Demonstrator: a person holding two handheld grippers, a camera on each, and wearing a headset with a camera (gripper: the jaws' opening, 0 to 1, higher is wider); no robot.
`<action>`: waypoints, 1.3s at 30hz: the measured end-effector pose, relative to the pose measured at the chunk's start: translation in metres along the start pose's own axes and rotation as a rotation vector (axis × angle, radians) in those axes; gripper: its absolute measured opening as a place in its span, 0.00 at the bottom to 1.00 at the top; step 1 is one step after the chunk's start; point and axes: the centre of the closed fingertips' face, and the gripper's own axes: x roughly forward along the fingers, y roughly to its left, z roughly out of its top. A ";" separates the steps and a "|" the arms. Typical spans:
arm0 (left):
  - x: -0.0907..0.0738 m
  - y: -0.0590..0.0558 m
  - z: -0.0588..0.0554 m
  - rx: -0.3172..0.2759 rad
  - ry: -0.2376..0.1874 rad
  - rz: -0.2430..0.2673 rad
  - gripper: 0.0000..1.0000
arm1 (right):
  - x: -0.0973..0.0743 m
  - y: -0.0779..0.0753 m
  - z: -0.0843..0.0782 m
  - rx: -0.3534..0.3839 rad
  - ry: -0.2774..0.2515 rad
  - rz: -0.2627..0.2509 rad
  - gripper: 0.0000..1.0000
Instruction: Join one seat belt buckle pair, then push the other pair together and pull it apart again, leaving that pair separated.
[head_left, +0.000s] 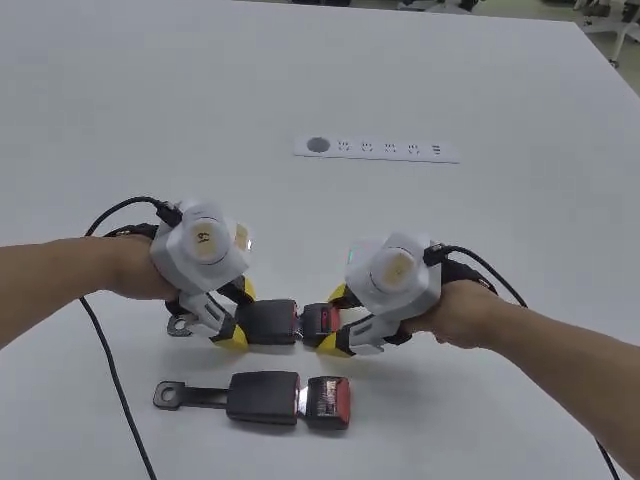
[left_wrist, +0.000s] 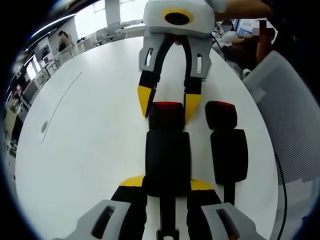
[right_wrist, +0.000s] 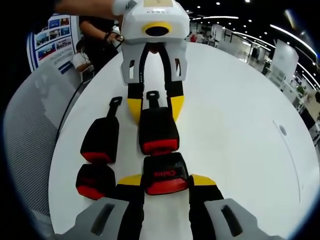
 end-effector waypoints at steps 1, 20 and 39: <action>0.000 0.000 0.000 -0.001 0.002 0.000 0.30 | 0.002 0.000 -0.001 0.004 0.003 0.001 0.30; 0.000 0.002 -0.003 -0.001 0.010 0.002 0.30 | 0.004 -0.001 0.000 0.010 0.019 0.001 0.30; 0.001 0.001 -0.003 0.000 0.035 -0.004 0.31 | -0.005 -0.003 -0.011 -0.012 0.065 0.005 0.31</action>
